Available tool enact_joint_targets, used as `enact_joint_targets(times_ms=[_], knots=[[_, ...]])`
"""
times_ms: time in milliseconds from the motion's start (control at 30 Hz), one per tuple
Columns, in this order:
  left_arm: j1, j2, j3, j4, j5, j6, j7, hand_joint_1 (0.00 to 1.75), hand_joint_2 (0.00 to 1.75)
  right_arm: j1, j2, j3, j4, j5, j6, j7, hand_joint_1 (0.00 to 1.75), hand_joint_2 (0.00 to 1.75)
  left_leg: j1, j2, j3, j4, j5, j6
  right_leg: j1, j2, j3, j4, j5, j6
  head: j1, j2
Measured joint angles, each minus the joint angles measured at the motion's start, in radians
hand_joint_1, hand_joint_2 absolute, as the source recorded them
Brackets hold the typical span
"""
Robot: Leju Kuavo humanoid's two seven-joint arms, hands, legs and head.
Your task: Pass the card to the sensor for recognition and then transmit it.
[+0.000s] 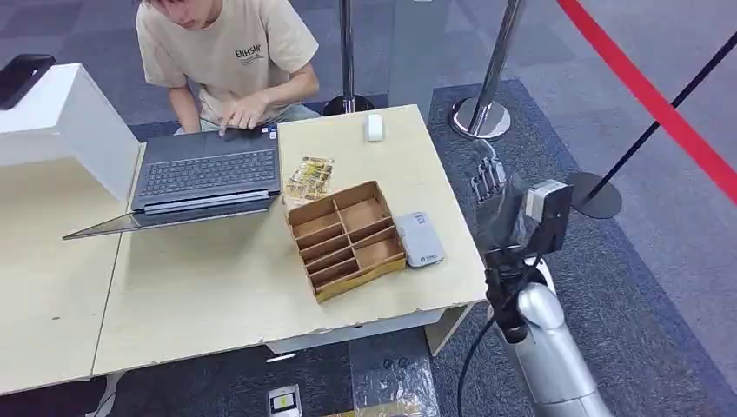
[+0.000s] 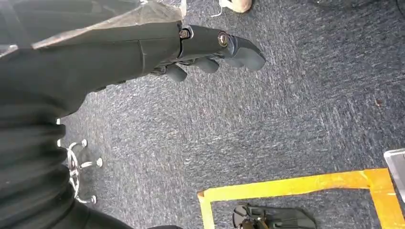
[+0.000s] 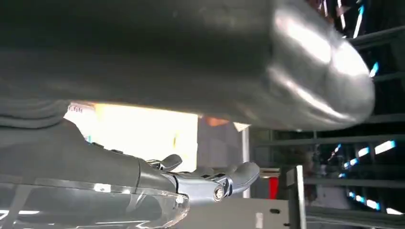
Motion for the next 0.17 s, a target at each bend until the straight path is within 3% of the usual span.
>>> enact_joint_targets(times_ms=[167], knots=[[-0.001,0.002,0.000,0.000,0.000,0.002,0.004,0.00,1.75,0.000,-0.001,0.002,-0.040,0.020,-0.001,0.006,0.00,0.00,0.000,0.000,0.000,0.000,0.000,0.000,0.000,0.000,0.000,0.000,0.000,0.000,0.000,0.000]])
